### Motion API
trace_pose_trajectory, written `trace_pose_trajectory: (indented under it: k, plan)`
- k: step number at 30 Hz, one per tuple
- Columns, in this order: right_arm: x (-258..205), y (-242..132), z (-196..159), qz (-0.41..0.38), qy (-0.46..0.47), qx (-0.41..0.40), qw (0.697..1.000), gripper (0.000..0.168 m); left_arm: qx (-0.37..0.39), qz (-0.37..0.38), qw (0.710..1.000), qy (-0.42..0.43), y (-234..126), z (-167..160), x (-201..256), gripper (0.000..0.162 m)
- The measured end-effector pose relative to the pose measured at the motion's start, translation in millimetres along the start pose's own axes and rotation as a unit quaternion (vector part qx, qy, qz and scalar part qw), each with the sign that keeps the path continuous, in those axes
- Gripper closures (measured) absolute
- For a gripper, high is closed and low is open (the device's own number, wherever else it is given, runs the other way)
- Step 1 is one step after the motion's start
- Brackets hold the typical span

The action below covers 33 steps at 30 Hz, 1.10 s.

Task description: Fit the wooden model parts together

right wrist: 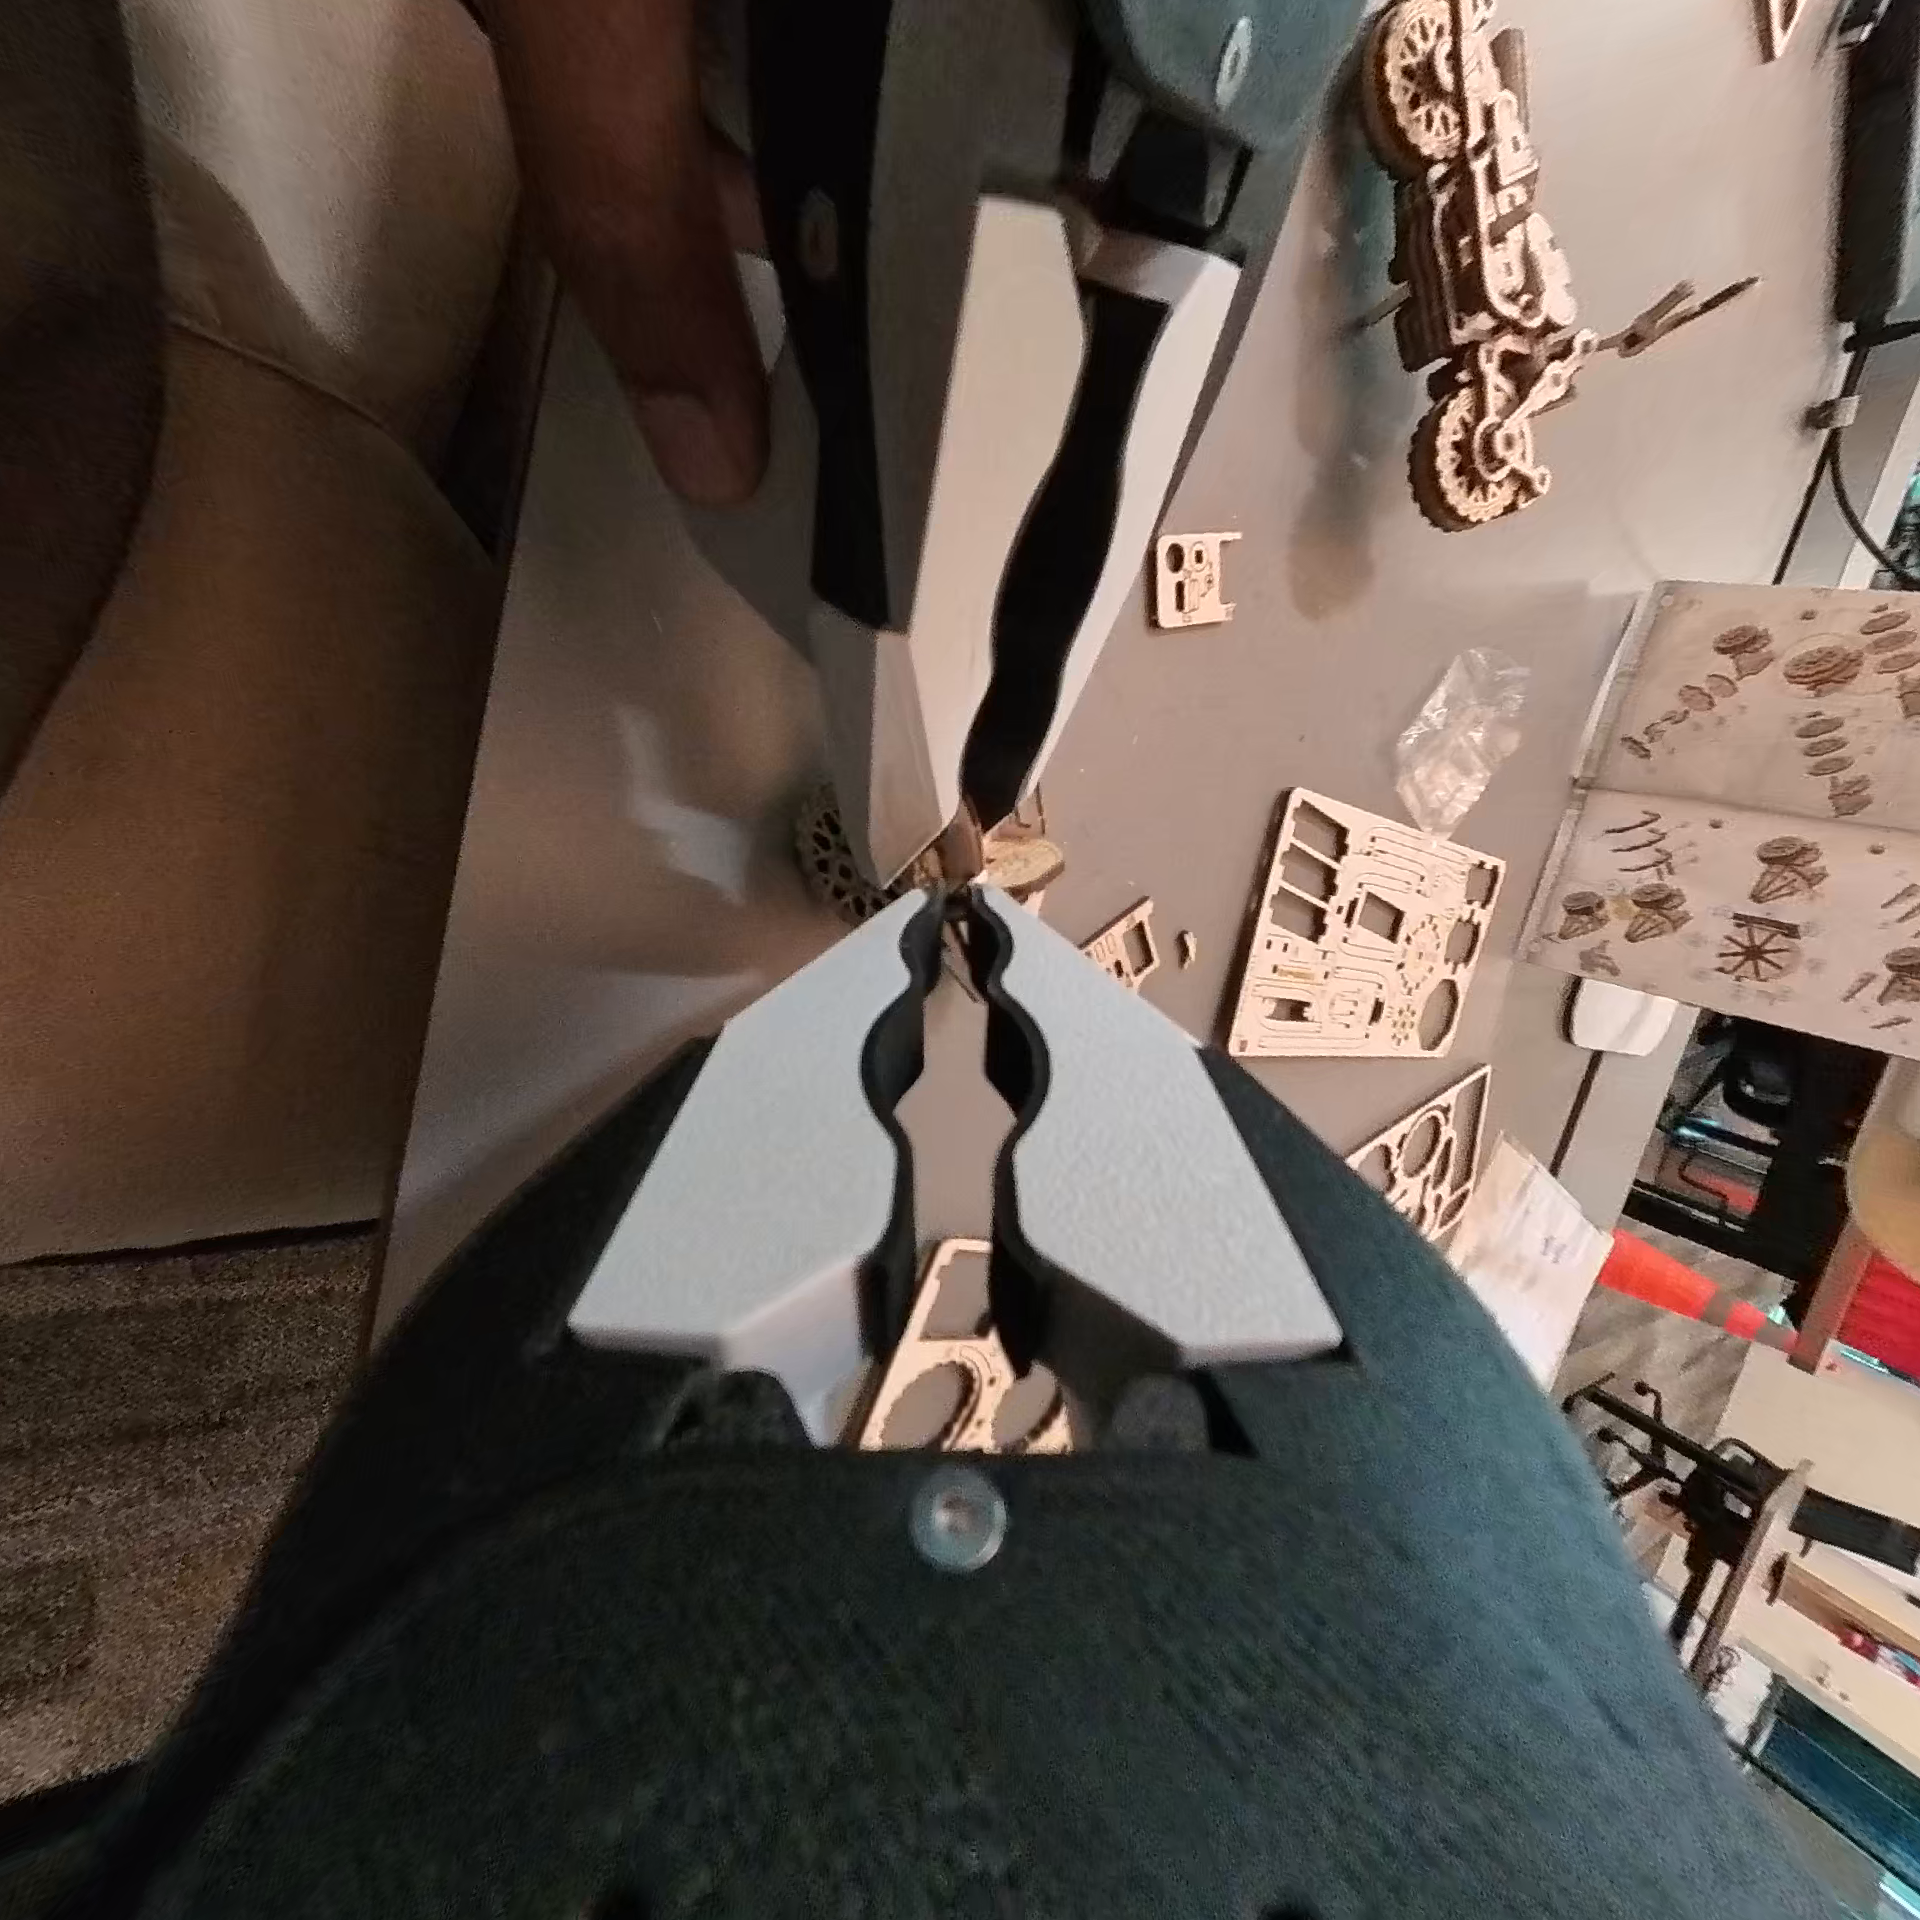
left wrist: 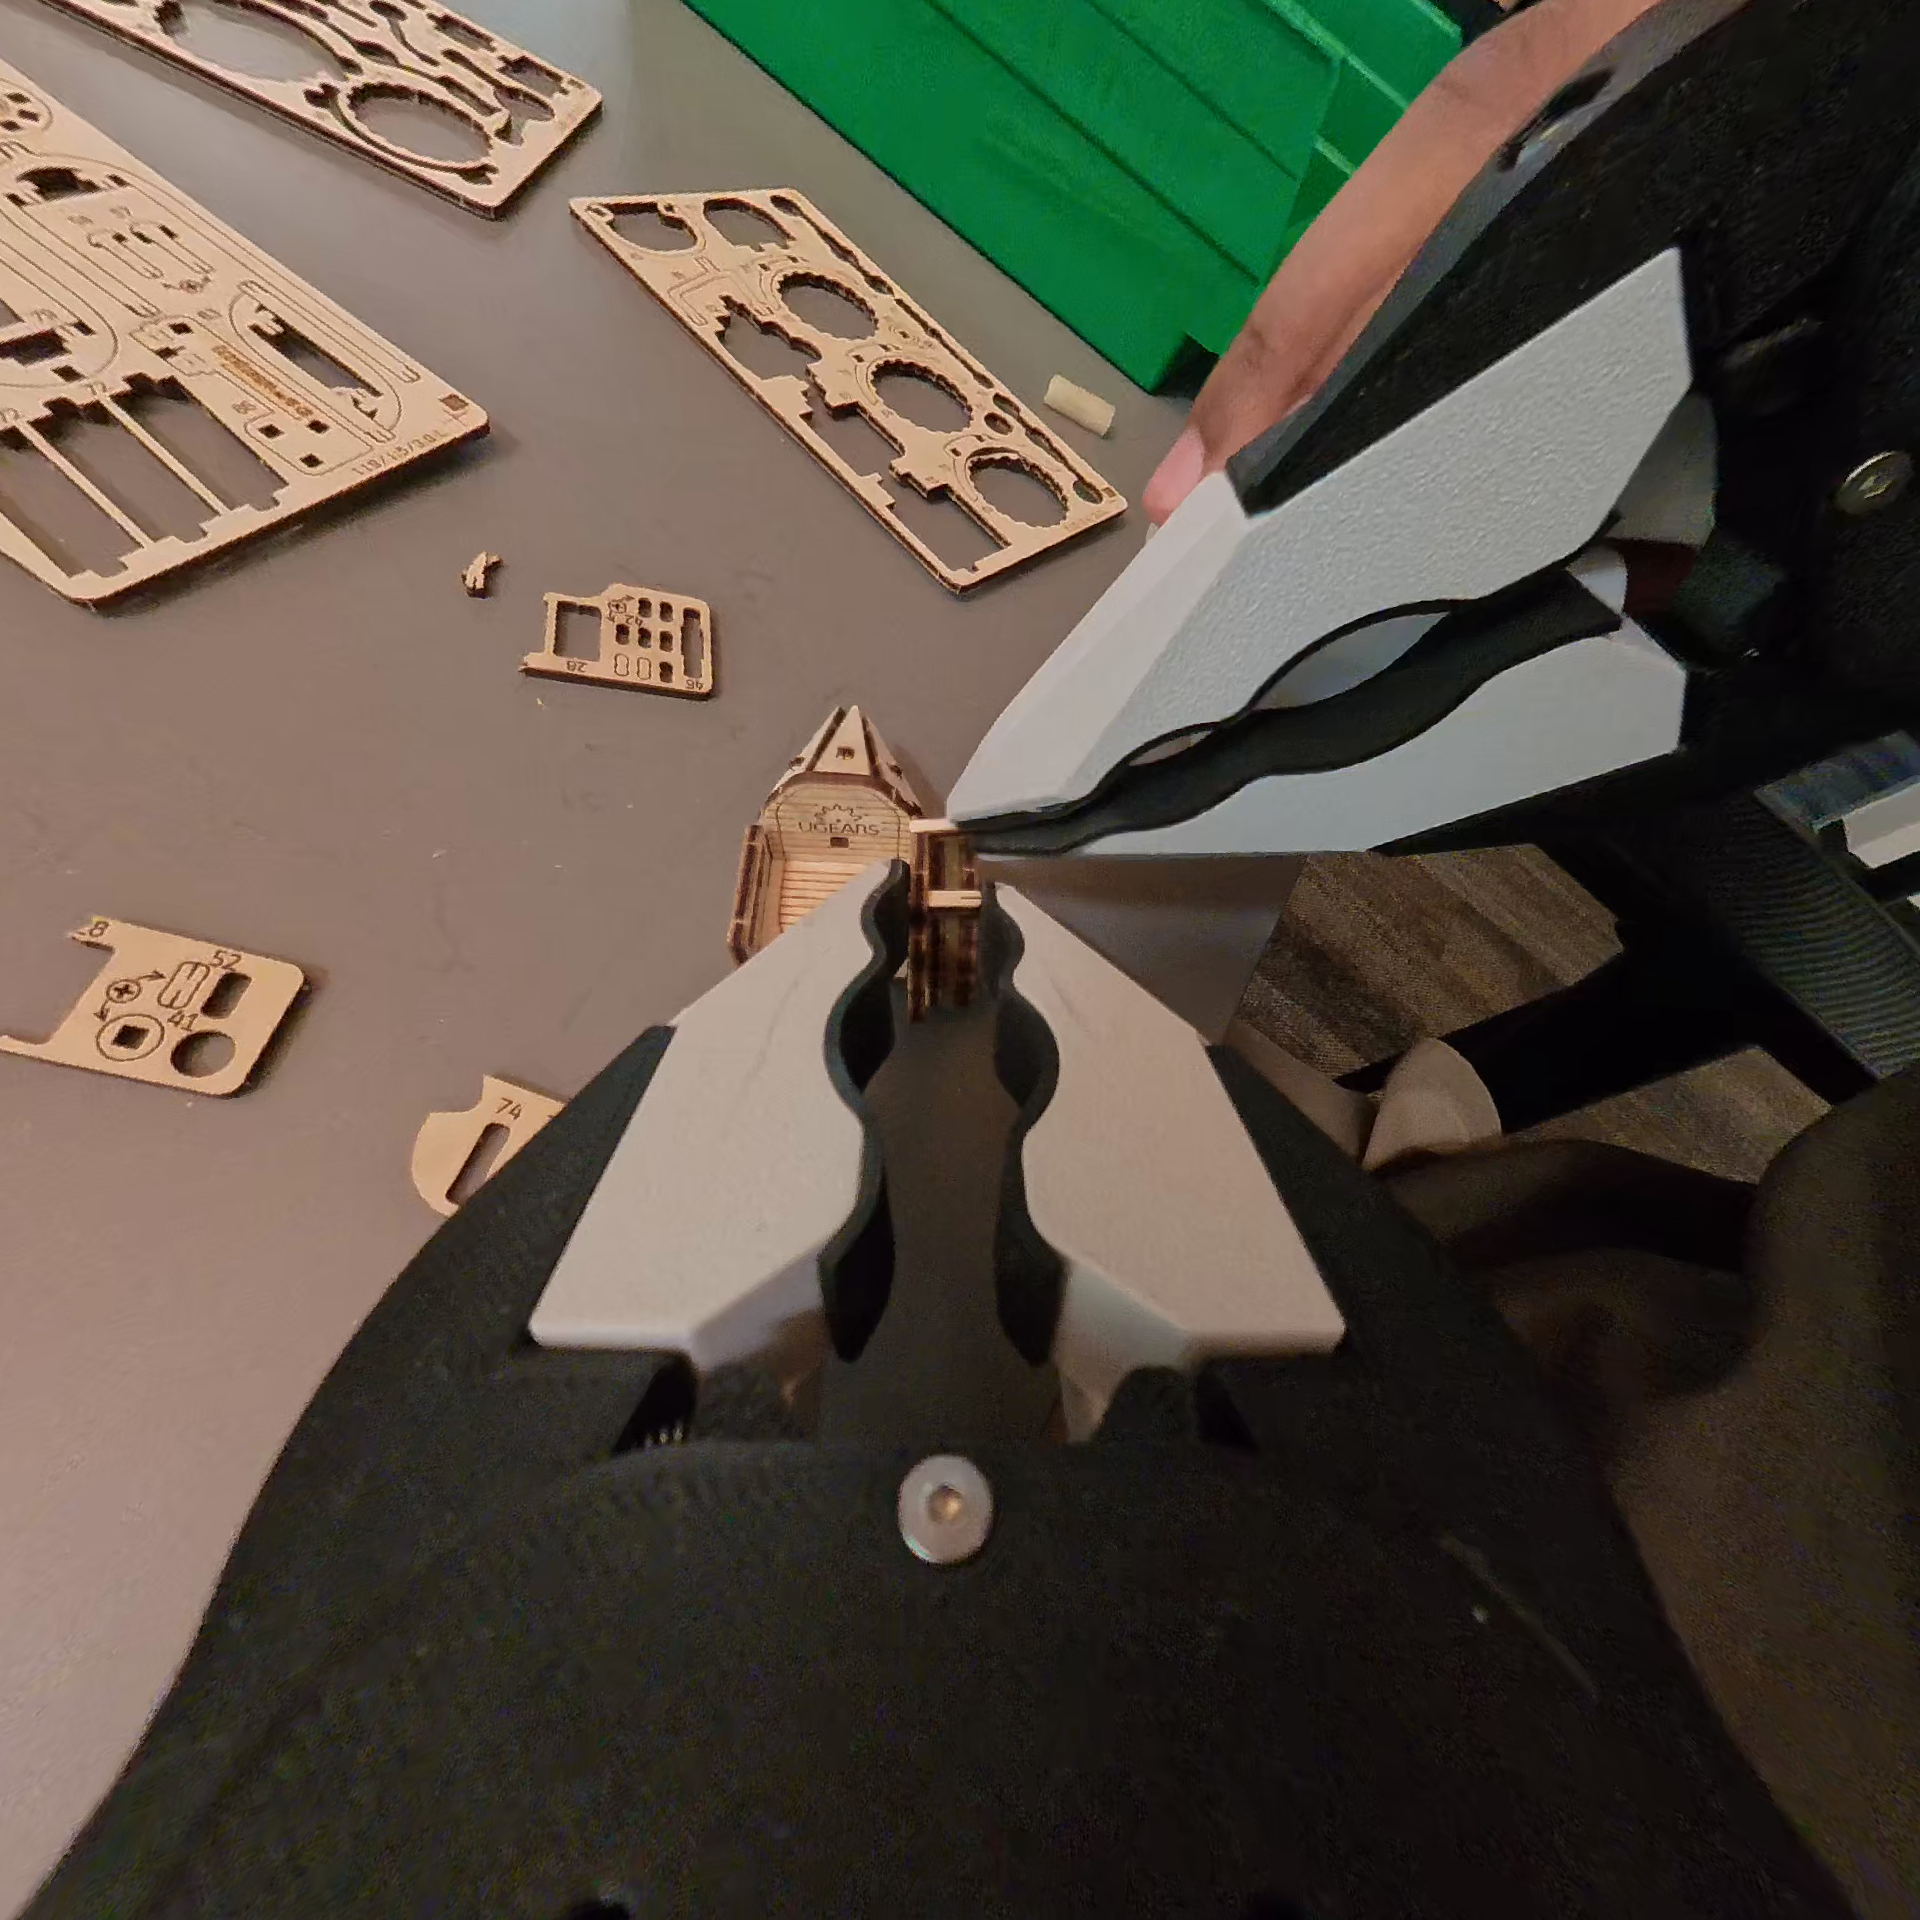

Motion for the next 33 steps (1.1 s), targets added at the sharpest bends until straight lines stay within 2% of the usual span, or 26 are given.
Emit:
trace_pose_trajectory:
  k: [7, 14, 33]
  plan:
    - [0.5, 1.0, -2.9, -0.012, 0.005, 0.003, 1.0, 0.16, 0.0, -0.001, 1.0, 0.0, 0.0, 0.0, 0.1, 0.152]
    - [-1.2, 3.0, -1.9, -0.015, -0.014, 0.006, 1.0, 0.165, -0.001, -0.002, 1.0, 0.0, 0.1, -0.1, 0.2, 0.152]
    - [-1.6, 2.0, -0.7, 0.0, -0.045, -0.003, 0.999, 0.166, -0.002, 0.002, 1.0, 0.005, 0.4, -0.2, 0.8, 0.152]
Point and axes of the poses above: each gripper's, where its closed fingertips meet, y out along the fingers, z out of its top, x = y × z across the jaws, the point moved 5 cm from there along -y, back along the fingers, and after that the axes turned 15 degrees about -z, right-handed, at the moved point
